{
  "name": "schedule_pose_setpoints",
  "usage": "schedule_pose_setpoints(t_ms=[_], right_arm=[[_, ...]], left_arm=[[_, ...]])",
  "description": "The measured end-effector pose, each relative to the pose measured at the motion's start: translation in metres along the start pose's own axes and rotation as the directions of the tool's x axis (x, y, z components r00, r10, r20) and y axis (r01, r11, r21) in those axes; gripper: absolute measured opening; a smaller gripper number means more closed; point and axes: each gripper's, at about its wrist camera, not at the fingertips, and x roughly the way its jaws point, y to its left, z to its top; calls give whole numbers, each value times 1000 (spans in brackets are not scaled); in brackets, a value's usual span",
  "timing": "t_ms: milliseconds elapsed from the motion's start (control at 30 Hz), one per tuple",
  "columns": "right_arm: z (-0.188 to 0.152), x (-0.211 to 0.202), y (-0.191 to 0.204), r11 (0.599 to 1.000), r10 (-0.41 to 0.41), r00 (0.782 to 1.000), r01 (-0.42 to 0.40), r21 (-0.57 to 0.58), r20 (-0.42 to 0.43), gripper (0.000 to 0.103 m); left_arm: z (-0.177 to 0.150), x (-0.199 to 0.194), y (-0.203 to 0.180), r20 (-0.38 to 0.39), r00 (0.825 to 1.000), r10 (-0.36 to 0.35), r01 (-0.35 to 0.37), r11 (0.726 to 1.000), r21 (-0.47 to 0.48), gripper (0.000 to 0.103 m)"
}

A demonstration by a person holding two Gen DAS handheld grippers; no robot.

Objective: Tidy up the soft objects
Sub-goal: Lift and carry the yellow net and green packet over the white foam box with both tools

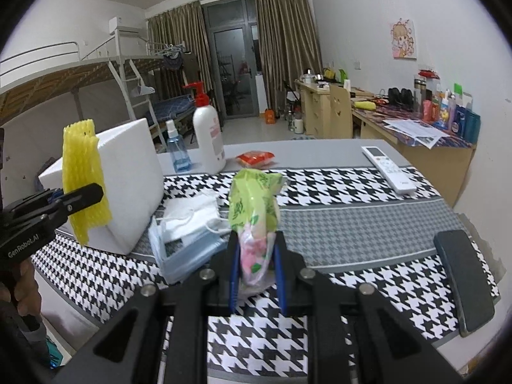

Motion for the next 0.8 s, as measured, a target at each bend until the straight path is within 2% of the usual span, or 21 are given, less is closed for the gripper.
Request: schedule_pose_setpoints(t_ms=[333, 800], right_arm=[[16, -5, 14, 999, 19, 999, -18, -26, 40, 23], [45, -9, 33, 997, 55, 996, -51, -56, 74, 23]], left_arm=[[13, -10, 8, 29, 999, 45, -45, 999, 5, 20], [38, -14, 26, 57, 996, 64, -63, 998, -24, 20]])
